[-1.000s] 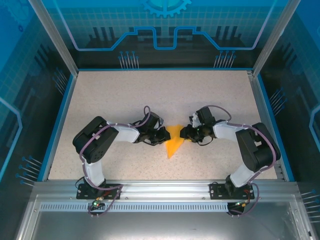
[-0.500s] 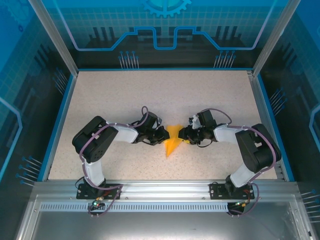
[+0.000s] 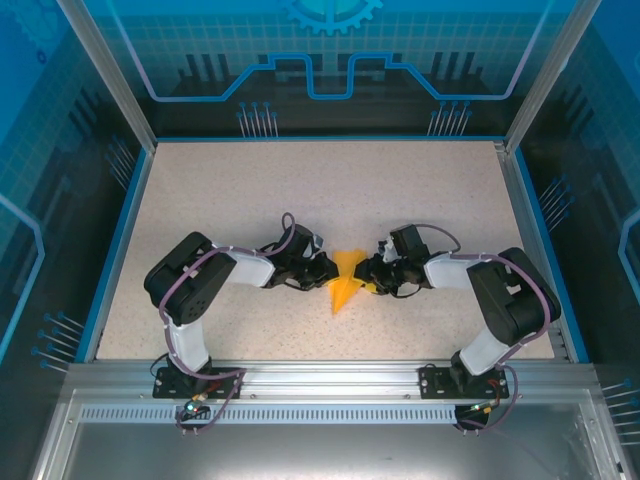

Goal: Fold a paper plane with a square sheet of paper (pick it up from the middle)
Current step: Turn over the paper at the center of the table.

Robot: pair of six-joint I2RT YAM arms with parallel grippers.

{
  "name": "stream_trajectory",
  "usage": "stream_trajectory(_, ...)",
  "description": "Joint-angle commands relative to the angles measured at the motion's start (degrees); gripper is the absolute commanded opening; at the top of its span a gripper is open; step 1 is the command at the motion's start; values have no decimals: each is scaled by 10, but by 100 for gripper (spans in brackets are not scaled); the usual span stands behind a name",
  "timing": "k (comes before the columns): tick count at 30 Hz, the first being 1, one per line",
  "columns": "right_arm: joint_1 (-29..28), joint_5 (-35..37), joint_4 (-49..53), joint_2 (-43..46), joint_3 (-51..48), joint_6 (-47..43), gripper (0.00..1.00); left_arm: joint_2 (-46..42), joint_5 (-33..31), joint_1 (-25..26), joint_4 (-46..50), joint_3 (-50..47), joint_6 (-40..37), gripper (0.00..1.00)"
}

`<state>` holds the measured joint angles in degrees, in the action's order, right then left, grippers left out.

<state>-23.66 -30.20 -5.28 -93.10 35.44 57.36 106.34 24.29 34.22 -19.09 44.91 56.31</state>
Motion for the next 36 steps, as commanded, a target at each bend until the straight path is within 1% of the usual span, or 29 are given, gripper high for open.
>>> stream_trajectory(1, -22, 4, -39, -6, -6, 22, 37, 1, 12, -10, 4, -21, 13, 14)
stream_trajectory(5, -24, 2, -52, -1, -1, 24, 37, -10, 24, -8, -13, -33, 23, 15)
stream_trajectory(11, -32, 11, -39, -6, 13, 21, 38, -19, 25, -7, -5, -37, 20, 16)
stream_trajectory(14, -34, 25, -34, -14, 17, 18, 35, -22, 24, -6, -8, -39, 21, 16)
stream_trajectory(17, -37, 29, -33, -20, 25, 5, 29, -31, 26, -6, -7, -39, 20, 16)
stream_trajectory(20, -38, 25, -31, -27, 35, -3, 28, -42, 25, -6, -1, -41, 16, 17)
stream_trajectory(23, -39, 40, -13, -30, 44, -12, 27, -55, 20, -6, 7, -44, 13, 17)
stream_trajectory(27, -40, 30, -8, -39, 59, -33, 16, -73, 15, -6, 16, -49, 8, 18)
stream_trajectory(30, -44, 27, 5, -36, 69, -57, 10, -97, 1, -6, 28, -54, 2, 19)
stream_trajectory(32, -45, 30, 29, -25, 78, -80, 7, -122, -23, -6, 51, -59, -4, 20)
stream_trajectory(35, -46, 63, 115, 13, 102, -138, 4, -172, -76, -6, 113, -62, -22, 23)
stream_trajectory(36, -48, 86, 157, 31, 116, -164, 4, -191, -94, -6, 135, -64, -28, 24)
